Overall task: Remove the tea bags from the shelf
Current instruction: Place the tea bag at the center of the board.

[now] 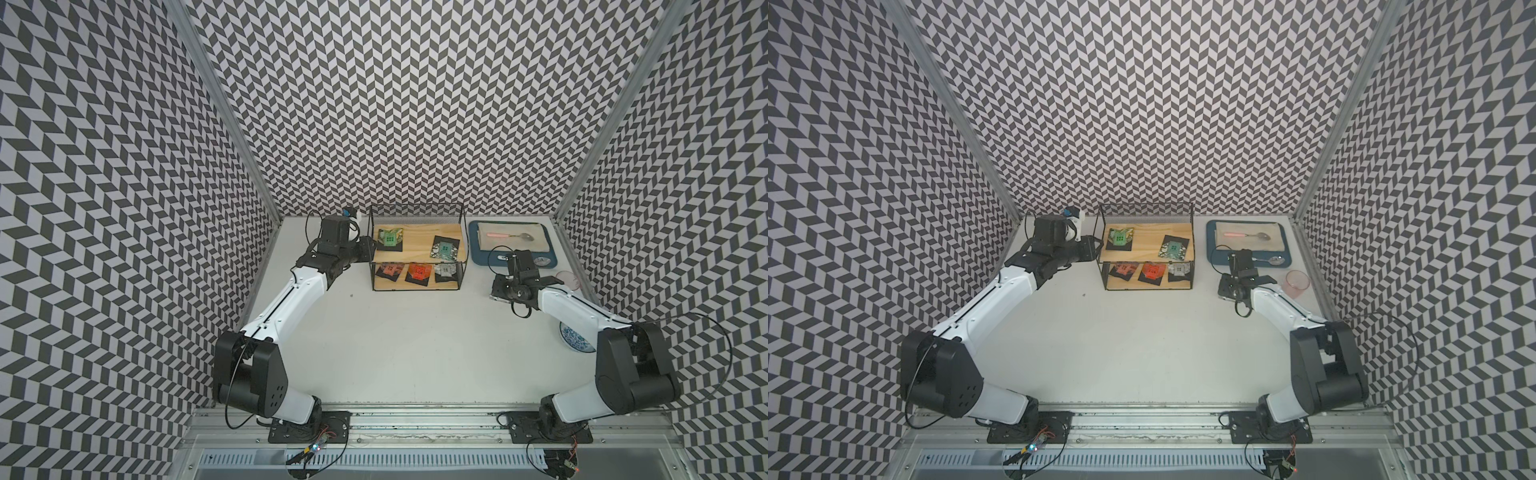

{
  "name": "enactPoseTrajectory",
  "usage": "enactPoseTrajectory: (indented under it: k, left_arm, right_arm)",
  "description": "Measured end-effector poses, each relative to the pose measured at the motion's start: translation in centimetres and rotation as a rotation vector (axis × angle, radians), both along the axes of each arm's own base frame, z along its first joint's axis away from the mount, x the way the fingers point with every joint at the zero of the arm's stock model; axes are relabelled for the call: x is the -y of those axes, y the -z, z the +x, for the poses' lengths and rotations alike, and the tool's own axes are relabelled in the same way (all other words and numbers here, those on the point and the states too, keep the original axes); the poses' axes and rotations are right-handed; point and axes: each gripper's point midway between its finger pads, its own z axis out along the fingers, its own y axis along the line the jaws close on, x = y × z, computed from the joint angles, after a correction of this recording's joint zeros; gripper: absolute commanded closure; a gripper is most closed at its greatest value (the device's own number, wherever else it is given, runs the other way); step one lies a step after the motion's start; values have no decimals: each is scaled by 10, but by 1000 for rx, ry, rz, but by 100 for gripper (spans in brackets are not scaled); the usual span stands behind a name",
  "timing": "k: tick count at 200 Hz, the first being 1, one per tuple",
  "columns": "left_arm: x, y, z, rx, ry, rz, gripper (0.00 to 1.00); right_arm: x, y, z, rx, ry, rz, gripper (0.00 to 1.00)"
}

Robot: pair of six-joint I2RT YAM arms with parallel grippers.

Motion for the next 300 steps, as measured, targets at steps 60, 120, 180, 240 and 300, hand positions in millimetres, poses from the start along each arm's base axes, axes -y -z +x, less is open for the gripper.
enactPoseTrajectory:
  k: [60, 120, 180, 240, 300]
  left_arm:
    - [0, -1, 0, 2, 0, 1, 63]
    - [3, -1, -1, 1, 5, 0, 63]
    - [3, -1, -1, 1, 6, 0, 64]
    - [3, -1, -1, 1, 6, 0, 64]
    - [3, -1, -1, 5, 10, 7, 65]
  right_arm:
    - [-4, 31, 8, -41, -1, 8, 45]
    - [-4, 47, 6, -64, 0, 8, 31]
    - [-2, 47, 5, -61, 6, -1, 13]
    - [0, -24, 20, 97, 24, -32, 15]
    - [-114, -227, 8, 566, -202, -41, 13]
